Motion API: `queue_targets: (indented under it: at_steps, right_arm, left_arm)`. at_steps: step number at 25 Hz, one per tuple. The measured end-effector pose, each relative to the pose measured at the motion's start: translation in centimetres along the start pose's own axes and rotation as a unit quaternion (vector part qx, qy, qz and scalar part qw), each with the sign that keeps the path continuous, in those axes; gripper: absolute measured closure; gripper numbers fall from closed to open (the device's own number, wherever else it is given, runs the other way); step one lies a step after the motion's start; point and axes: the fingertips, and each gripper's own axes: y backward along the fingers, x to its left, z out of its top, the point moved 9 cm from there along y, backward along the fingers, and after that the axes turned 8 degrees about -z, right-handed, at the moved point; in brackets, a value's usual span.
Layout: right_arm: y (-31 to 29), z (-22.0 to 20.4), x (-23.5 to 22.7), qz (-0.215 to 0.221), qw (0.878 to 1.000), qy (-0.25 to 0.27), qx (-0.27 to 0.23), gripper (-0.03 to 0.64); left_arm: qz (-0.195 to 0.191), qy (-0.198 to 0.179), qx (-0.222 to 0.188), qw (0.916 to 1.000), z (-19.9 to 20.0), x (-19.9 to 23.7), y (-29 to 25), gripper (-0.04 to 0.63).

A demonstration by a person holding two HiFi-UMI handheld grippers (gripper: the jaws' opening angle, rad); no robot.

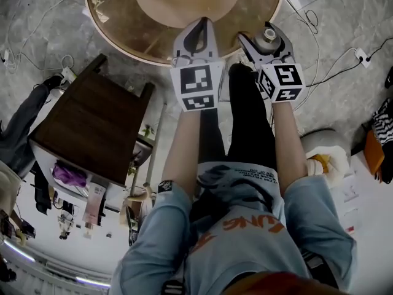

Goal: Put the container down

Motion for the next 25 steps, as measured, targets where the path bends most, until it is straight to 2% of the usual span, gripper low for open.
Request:
queue_targets:
  at_steps: [10,16,21,25]
  right_arm:
    - [-5.7,1.9,-3.7,0.01,0.998,0.057,0.001,0.259]
    - [-9.4,4.8,-6.2,0.01,0.997,0.075,-0.01,0.259]
    - [-13.5,7.9,-6.0,0.042,0.993,0.113,-0.008,0.258]
    - [-16.2,10.6,-4.9,0.078,0.986,0.146,-0.019,0.258]
  left_arm:
    - [0.002,0.011,0.022,0.9997,0.2,2.6,-4.6,0.569]
    - [0.004,0.015,0.021,0.9997,1.3,4.0,-7.3,0.569]
    - [0.024,0.029,0.007,0.9993,2.2,5.1,-9.4,0.569]
    - [0.031,0.012,0.003,0.9994,3.3,5.6,-11.0,0.569]
